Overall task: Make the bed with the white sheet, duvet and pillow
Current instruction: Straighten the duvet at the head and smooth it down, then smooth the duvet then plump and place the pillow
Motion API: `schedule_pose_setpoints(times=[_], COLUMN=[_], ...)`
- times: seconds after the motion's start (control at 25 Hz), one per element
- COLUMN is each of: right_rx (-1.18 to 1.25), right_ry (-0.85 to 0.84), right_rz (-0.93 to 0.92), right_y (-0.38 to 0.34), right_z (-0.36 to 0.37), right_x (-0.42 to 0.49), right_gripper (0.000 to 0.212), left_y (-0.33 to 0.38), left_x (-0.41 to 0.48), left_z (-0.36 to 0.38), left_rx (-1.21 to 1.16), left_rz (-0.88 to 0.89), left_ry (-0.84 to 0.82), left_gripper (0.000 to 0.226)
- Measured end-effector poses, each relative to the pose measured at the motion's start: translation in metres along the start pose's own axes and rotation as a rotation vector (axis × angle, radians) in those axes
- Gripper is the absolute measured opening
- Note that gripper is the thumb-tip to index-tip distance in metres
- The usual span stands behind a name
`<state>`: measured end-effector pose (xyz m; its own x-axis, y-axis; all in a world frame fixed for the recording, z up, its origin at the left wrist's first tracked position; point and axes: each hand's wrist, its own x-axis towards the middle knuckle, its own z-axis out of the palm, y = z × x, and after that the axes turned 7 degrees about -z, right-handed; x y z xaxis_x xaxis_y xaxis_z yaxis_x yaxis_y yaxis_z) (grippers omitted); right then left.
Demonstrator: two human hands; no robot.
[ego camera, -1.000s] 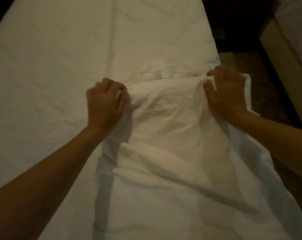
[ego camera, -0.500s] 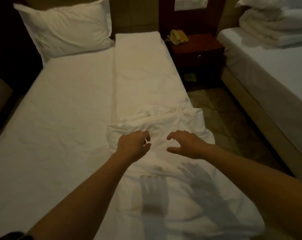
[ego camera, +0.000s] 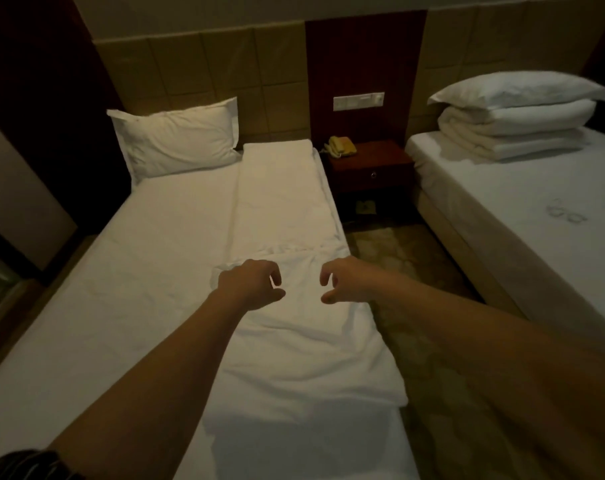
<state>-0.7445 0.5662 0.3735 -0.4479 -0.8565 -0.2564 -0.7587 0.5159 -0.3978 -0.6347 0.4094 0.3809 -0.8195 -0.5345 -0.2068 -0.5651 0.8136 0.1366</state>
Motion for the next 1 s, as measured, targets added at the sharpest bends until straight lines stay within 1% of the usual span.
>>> schedule_pose_setpoints(times=[0.16,0.28,0.44,0.52,0.76,0.88,1.0], right_rx=[-0.022,-0.012,-0.017,-0.022,-0.055,-0.107,-0.103], right_ry=[0.006,0.057,0.051,0.047,0.012,-0.023,-0.057], right_rz=[-0.005,0.029,0.079,0.086,0.071,0.023,-0.039], right_y=[-0.025,-0.037,-0.043,-0.039,0.011,0.060,0.109], right_z=[-0.029,-0.046,-0.061,-0.064,-0.080,-0.096,-0.114], right_x=[-0.069,-0.111,-0.155,-0.168,-0.195,-0.203,-0.207], right_gripper=[0.034,0.035,0.034,0.034,0.037,0.038,0.039], left_y=[0.033,0.058,0.085,0.097,0.150,0.192,0.227], left_x=[-0.047,-0.069,-0.093,-0.103,-0.119,-0.117,-0.111], left_z=[-0.036,-0.057,-0.071,-0.072,-0.061,-0.048,-0.038], left_rx=[0.047,0.065,0.068,0.084,0.134,0.109,0.073], left_rz=[0.001,0.058,0.134,0.141,0.088,0.030,-0.052], left_ry=[-0.030,-0.018,0.005,0.009,-0.048,-0.055,-0.070], left_gripper=[0.019,0.019,0.021,0.022,0.026,0.026,0.023])
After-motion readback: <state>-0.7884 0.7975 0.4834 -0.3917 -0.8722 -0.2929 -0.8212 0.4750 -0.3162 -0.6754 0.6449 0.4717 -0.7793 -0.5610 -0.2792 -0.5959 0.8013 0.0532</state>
